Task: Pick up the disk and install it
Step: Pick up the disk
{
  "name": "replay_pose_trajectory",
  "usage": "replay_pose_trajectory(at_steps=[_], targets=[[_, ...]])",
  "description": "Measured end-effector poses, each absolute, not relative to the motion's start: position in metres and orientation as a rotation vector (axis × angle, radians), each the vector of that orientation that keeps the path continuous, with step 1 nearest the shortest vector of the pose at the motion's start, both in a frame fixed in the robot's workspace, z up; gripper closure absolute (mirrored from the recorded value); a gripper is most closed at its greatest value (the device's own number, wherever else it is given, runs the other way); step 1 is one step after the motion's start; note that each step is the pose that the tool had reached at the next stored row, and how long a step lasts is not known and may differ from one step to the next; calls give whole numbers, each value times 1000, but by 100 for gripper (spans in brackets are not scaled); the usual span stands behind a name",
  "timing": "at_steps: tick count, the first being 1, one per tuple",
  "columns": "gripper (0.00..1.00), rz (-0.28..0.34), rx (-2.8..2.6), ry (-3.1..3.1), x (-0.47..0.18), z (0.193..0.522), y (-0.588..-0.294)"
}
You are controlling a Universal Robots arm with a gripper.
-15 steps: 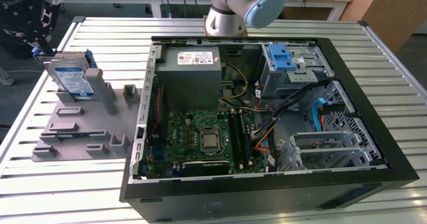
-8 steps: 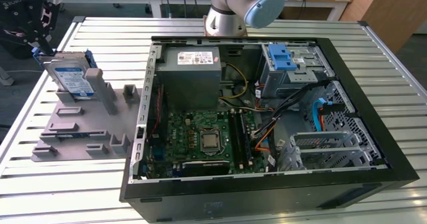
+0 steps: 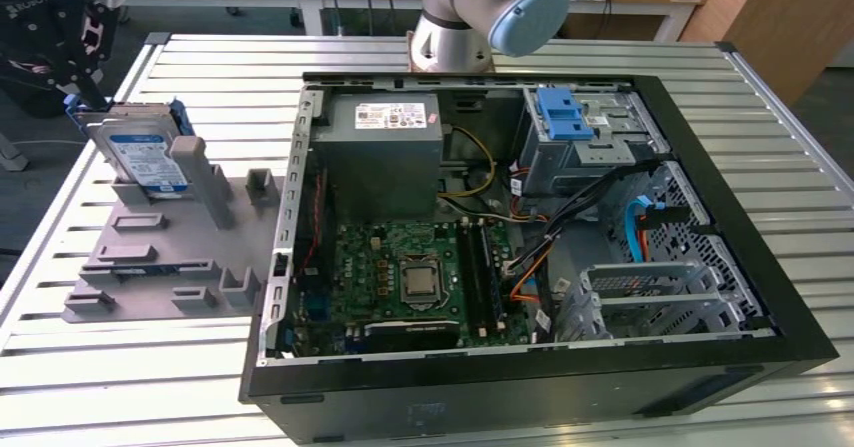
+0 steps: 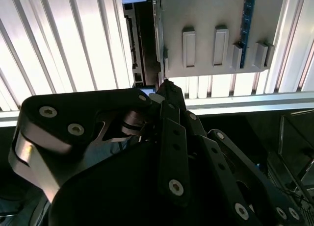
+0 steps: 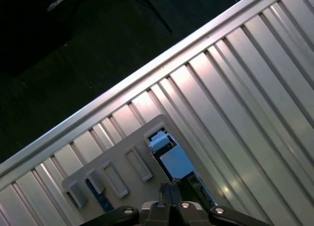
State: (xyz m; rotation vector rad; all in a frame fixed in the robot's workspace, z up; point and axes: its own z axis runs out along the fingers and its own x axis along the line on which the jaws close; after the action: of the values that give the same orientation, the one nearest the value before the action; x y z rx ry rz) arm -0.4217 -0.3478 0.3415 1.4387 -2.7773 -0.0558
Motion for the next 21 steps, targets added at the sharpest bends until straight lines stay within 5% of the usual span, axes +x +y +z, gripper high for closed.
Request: replay_pose_trajectory(at_steps=[21], targets=[[89,-47,1724,-2615,-422,341,-348]])
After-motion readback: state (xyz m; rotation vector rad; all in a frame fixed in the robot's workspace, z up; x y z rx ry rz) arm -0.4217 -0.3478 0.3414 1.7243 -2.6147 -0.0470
